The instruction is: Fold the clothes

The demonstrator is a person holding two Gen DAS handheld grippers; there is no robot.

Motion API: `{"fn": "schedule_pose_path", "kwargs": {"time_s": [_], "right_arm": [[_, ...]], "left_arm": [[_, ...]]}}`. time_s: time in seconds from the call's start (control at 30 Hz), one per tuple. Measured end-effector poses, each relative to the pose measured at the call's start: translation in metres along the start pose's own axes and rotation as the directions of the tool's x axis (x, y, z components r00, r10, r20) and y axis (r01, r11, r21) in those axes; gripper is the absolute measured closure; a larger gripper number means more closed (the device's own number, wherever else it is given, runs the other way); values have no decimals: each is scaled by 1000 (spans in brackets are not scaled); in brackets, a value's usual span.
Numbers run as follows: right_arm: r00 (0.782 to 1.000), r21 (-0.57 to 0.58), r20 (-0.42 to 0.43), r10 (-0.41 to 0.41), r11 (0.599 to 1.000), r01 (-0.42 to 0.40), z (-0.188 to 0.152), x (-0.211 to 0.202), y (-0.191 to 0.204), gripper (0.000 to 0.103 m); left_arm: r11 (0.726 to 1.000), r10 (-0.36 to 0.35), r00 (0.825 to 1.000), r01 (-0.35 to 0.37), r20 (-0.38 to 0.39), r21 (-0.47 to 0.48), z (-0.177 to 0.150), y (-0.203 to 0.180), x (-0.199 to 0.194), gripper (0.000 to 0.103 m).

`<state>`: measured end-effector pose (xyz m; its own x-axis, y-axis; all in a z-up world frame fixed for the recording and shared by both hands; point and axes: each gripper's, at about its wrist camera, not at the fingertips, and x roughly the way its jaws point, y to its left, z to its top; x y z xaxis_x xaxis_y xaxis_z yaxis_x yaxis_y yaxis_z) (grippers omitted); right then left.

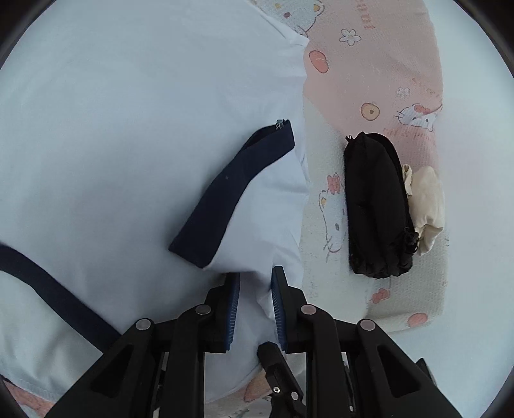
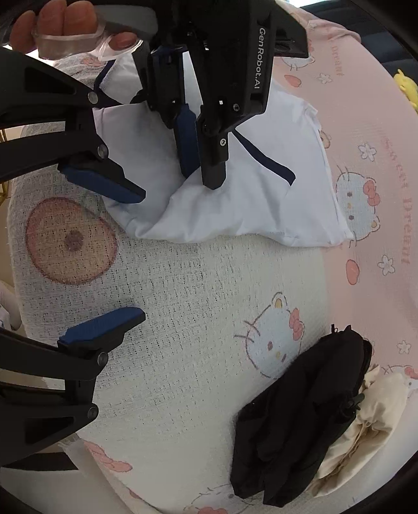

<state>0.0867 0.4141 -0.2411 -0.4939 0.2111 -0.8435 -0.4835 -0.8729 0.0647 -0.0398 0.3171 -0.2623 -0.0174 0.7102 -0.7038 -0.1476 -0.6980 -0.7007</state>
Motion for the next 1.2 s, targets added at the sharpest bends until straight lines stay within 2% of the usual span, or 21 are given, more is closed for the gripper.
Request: {"fn": "schedule_pose_path", "kwargs": {"time_s": [0.07,0.27,0.33,0.4,0.5,0.67,0.77,0.9,1.07,1.2], "right_arm": [[1000,-3,0,-6,1000,6,1,1,0,36],[999,1,18,-44,999,44,8,8,5,36],[998,5,35,-57,998,57,11,11,7,33],[996,9,52,-68,998,67,14,14,9,31],[995,8,68,-79,997,78,16,16,10,28],[995,5,66,-72,997,72,15,16,9,28],[995,5,63,-71,997,71,16,15,8,28],[995,5,61,-74,997,73,15,14,9,28],[993,-7,70,-94,995,95,13,13,13,28],[991,-10,82,-106,994,107,12,13,15,28]], "left_arm": [[999,23,1000,-23,1,42,3,-5,2,86],[999,18,999,-21,49,47,-3,-6,3,86],[998,16,997,-20,75,54,-8,-6,2,86],[1000,-17,995,15,102,19,-13,0,2,86],[989,-120,986,129,114,-76,-14,16,6,86],[967,-199,979,205,53,-149,-1,22,13,86],[978,-170,985,169,5,-119,7,14,15,85],[995,-91,996,90,-25,-38,15,-2,14,85],[994,11,1000,-12,9,108,10,-24,16,85],[983,22,999,-30,47,182,8,-29,19,85]]}}
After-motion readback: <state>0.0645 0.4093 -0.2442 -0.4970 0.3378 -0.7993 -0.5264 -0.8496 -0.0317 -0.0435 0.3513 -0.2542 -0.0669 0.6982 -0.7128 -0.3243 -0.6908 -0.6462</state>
